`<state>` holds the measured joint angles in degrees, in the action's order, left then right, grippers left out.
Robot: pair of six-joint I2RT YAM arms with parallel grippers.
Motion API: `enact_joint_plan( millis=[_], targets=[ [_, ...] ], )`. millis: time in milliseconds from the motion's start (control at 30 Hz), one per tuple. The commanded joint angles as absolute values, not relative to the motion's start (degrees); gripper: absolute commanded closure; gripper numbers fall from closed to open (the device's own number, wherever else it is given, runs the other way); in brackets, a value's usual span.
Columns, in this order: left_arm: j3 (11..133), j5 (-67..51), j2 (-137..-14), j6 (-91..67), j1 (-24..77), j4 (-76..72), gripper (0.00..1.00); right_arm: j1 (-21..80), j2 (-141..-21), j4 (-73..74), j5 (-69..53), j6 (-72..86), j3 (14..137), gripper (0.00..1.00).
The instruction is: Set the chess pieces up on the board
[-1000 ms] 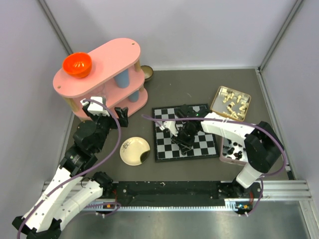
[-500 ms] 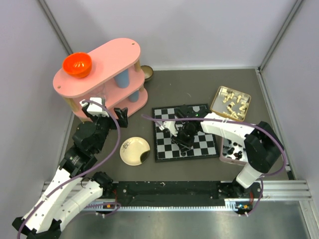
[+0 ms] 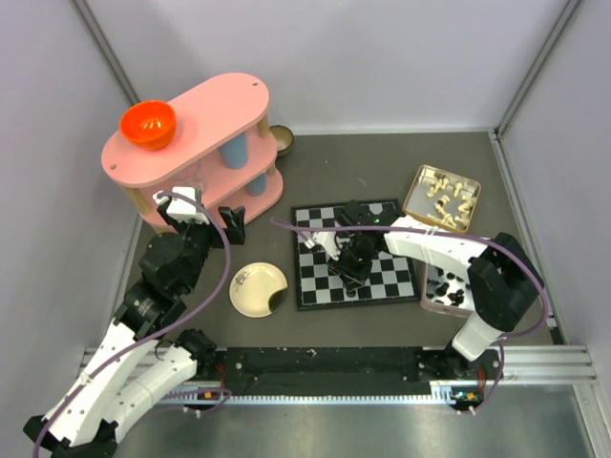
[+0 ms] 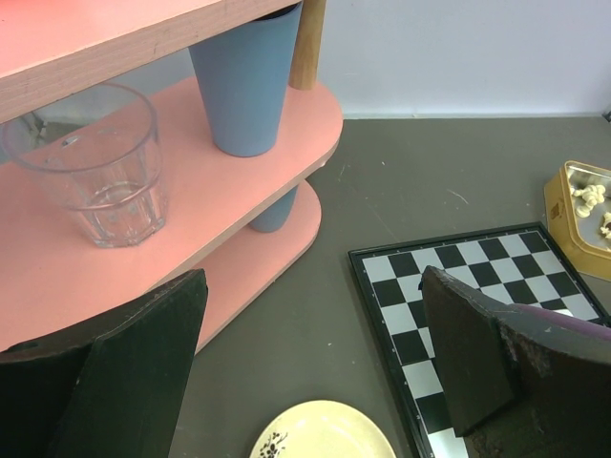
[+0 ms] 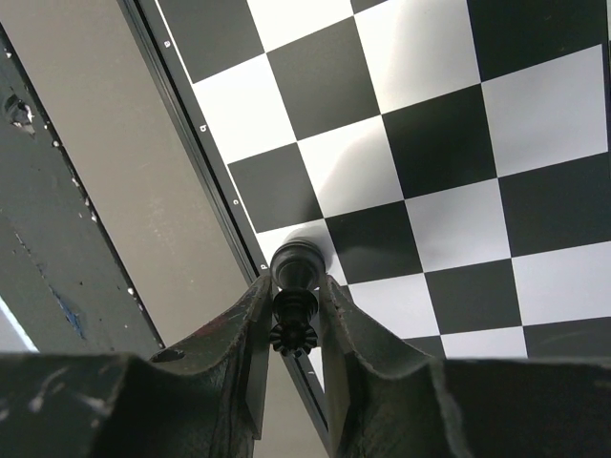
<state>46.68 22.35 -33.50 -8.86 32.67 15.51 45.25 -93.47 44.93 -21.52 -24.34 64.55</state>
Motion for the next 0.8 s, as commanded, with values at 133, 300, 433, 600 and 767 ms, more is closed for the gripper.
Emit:
enact_joint_plan(
  millis=[133,300,433,600,767],
  targets=[
    [46.3,22.2,-32.9,-9.4,32.6,13.3,0.01,46.1,-92.7,42.7,-21.4,-23.5,65.3,0.73],
    [46.4,22.4,-32.9,-9.4,32.6,13.2,0.01,46.4,-92.8,42.6,-21.4,-23.4,64.9,0.72],
    [46.2,22.4,-32.8,-9.4,32.5,13.3,0.01,46.4,-92.8,42.5,-21.1,-23.5,64.0,0.70],
    [46.1,22.5,-32.8,-9.3,32.6,13.3,0.01,46.4,-92.2,42.5,-21.3,-23.6,63.5,0.66],
    [46.3,22.4,-32.9,-9.3,32.6,13.1,0.01,46.3,-91.1,42.7,-21.8,-23.7,63.3,0.56]
  ],
)
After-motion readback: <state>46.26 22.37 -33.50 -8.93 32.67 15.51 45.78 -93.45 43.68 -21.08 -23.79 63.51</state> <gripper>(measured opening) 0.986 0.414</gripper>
